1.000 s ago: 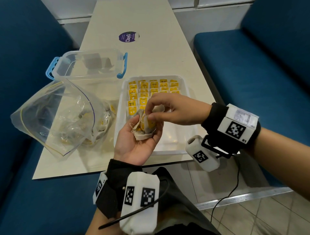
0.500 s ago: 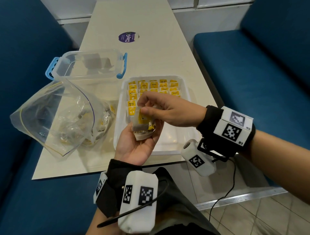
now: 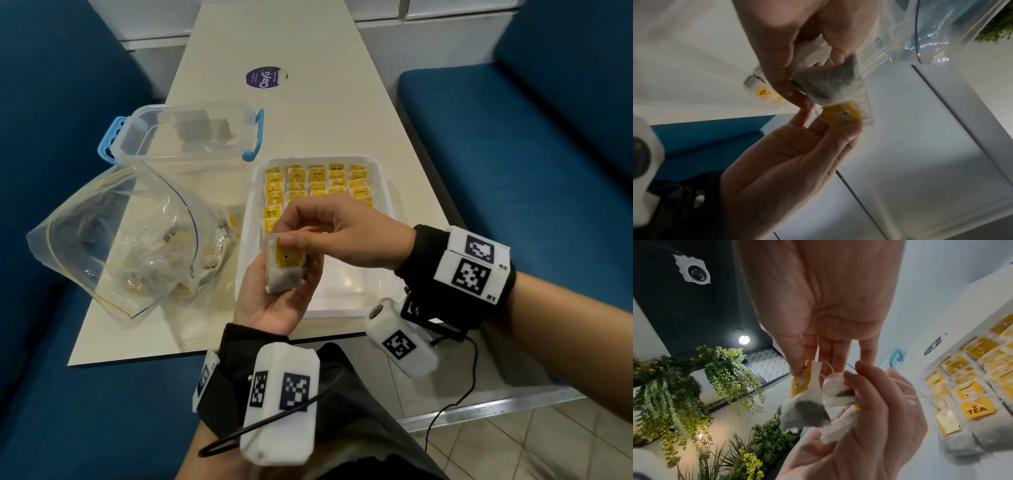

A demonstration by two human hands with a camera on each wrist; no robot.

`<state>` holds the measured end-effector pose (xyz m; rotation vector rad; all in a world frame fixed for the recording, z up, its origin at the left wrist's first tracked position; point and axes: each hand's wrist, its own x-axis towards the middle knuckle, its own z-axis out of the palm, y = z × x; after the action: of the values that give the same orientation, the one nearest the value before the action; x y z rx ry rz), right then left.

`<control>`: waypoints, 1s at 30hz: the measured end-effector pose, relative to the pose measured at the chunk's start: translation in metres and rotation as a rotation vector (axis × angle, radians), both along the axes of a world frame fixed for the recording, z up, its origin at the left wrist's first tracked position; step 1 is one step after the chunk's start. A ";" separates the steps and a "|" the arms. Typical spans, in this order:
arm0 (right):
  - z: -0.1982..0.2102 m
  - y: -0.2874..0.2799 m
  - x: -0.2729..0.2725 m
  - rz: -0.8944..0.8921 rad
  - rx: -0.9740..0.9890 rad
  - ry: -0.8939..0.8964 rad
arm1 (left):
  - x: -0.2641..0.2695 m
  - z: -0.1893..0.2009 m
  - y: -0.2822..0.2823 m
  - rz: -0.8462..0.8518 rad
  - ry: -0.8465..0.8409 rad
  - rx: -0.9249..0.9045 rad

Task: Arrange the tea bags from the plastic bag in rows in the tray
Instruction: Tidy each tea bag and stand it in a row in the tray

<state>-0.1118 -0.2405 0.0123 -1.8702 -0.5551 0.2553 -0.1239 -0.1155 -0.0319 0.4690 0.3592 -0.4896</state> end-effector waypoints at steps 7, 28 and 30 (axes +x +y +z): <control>-0.003 0.003 -0.002 -0.013 0.100 0.042 | 0.004 -0.006 0.008 0.014 0.099 -0.115; -0.015 -0.022 0.040 -0.613 0.167 0.216 | 0.010 -0.018 0.024 -0.004 0.200 -0.246; -0.022 -0.027 0.046 -0.629 0.029 0.200 | 0.009 -0.019 0.024 -0.016 0.191 -0.255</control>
<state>-0.0655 -0.2671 -0.0101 -1.8678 0.1744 0.0126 -0.1147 -0.0915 -0.0507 0.1785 0.4693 -0.5890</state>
